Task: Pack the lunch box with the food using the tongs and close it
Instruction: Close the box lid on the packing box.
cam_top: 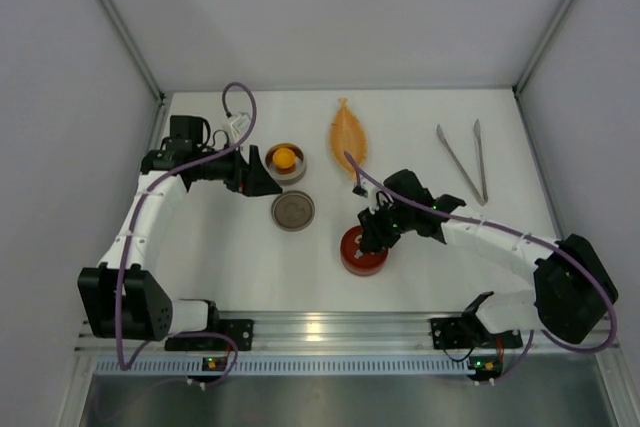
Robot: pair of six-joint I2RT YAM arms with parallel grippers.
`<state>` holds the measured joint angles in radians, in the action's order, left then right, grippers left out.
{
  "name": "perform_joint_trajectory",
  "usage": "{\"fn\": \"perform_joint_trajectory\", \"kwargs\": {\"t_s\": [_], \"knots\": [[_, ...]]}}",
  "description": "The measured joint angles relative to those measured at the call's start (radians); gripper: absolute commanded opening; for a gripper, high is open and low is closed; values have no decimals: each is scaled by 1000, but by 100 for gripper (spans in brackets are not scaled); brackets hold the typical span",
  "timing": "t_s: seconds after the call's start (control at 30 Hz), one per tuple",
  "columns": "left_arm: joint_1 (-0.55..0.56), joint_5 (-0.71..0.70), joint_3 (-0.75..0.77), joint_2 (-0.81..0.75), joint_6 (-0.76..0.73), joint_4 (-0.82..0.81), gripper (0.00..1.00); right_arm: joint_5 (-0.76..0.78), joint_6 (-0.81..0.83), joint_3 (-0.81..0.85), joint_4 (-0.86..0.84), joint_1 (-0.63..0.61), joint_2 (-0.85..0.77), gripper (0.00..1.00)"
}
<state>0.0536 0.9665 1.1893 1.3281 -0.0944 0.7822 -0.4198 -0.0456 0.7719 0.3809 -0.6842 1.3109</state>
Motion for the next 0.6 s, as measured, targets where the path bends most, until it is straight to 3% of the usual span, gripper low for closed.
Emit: {"fn": "perform_joint_trajectory", "kwargs": {"t_s": [0.07,0.17,0.27,0.33,0.6], "knots": [[0,0,0,-4,-9,5,98,0,0,8,19,5,-1,42],[0,-1,-7,-11,-25,7,98,12,8,16,48,17,-13,47],[0,-18,-27,-15,-50,11,98,27,19,28,93,32,-43,64],[0,-37,-40,-15,-66,20,98,41,30,47,117,37,-68,96],[0,-163,-64,-16,-151,32,98,104,196,134,159,45,-187,99]]}}
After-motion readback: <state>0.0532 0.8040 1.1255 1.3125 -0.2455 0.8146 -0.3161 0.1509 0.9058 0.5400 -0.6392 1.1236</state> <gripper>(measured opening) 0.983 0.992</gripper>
